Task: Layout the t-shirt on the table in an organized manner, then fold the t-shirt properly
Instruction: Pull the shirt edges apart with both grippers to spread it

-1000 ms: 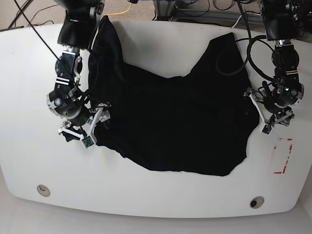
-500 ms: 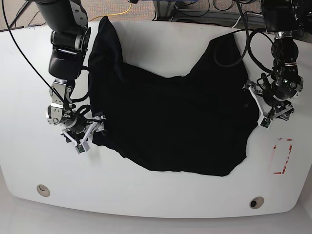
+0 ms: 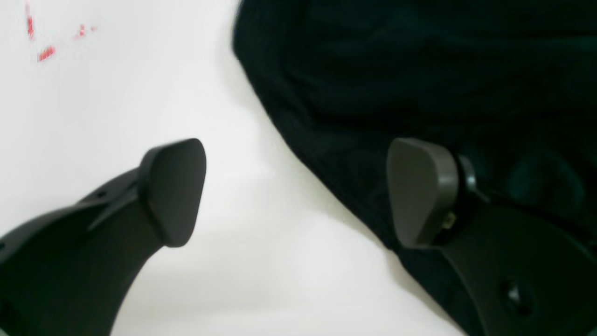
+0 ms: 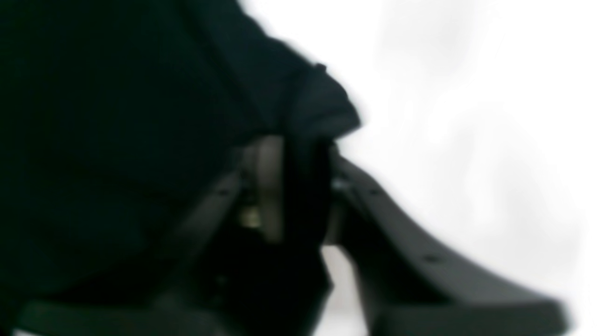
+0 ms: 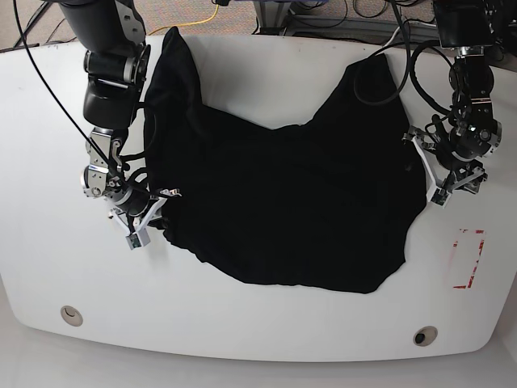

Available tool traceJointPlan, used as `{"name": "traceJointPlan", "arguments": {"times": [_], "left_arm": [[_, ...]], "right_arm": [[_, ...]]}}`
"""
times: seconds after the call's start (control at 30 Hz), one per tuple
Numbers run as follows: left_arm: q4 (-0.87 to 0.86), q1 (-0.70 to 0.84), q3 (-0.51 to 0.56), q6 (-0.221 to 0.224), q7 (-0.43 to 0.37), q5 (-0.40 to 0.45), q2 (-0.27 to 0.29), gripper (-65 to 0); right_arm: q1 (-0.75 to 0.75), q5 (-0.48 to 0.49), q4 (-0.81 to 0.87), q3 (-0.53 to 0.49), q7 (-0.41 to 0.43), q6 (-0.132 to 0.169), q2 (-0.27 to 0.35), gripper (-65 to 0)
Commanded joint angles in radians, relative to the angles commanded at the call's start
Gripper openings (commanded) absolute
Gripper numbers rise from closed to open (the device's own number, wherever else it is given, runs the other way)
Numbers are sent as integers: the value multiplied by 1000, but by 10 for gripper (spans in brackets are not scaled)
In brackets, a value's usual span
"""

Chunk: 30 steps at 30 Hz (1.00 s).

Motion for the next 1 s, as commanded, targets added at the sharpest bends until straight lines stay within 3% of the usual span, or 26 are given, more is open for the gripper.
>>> {"name": "traceJointPlan", "arguments": {"times": [0.2, 0.3, 0.37, 0.43, 1.0], "left_arm": [[38, 44, -84, -8, 14, -3, 44, -86], [54, 69, -104, -74, 51, -3, 52, -86], [60, 91, -118, -143, 68, -3, 74, -89], [60, 106, -132, -169, 69, -3, 91, -89], [-81, 117, -107, -175, 66, 0, 176, -90]], "right_arm": [[-37, 0, 48, -3, -2, 0, 0, -647], [-54, 0, 83, -5, -3, 0, -11, -647], [-63, -2, 100, -6, -3, 0, -18, -647], [-68, -2, 106, -6, -3, 0, -18, -647], [-72, -2, 110, -5, -3, 0, -20, -645]]}}
